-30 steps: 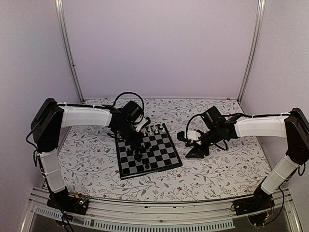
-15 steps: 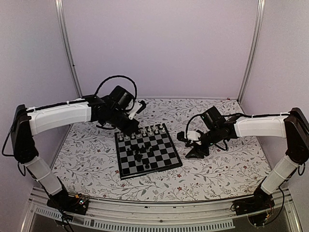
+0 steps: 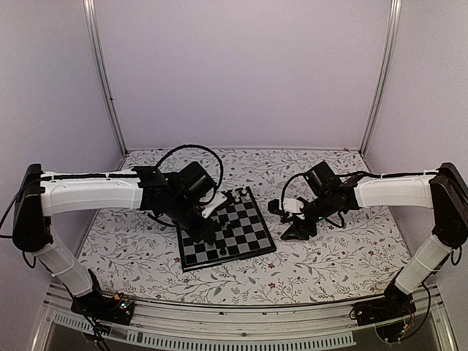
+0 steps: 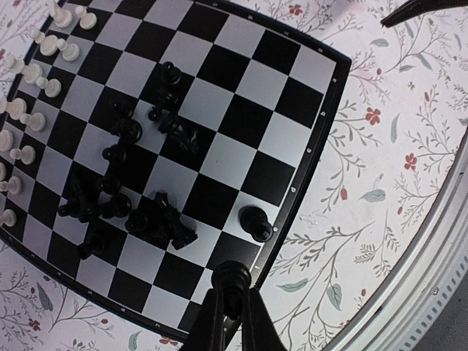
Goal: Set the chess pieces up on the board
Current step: Place the chess piece on the chessboard.
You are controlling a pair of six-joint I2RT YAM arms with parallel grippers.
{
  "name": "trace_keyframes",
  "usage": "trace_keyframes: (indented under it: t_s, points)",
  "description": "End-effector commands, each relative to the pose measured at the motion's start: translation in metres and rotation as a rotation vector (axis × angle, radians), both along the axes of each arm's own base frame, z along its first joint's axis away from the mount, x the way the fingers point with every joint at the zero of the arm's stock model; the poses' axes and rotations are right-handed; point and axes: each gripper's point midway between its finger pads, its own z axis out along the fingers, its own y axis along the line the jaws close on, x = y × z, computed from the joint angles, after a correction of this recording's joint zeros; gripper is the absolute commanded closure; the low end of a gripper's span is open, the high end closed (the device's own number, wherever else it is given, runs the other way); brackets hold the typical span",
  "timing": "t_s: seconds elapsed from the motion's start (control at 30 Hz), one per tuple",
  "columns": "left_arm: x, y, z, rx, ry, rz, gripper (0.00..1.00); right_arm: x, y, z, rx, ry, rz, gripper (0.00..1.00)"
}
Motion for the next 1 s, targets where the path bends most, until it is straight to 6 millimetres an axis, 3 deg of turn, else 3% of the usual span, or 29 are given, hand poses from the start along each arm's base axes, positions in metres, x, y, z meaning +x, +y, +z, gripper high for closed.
trace_keyframes:
  t_s: [0.0,0.23,0.97]
  points:
    - [-0.017,0.001,-0.018,0.038,0.055,-0.008,0.94,-0.003,0.000,-0.003,-0.001,0.014,0.011,0.42]
    - [-0.029,-0.005,-0.039,0.045,0.094,-0.021,0.93,-0.003,0.001,-0.002,0.000,0.012,0.013,0.42]
    - [-0.018,0.001,-0.063,0.118,0.061,0.009,0.89,-0.005,0.001,-0.005,-0.004,0.022,0.020,0.42]
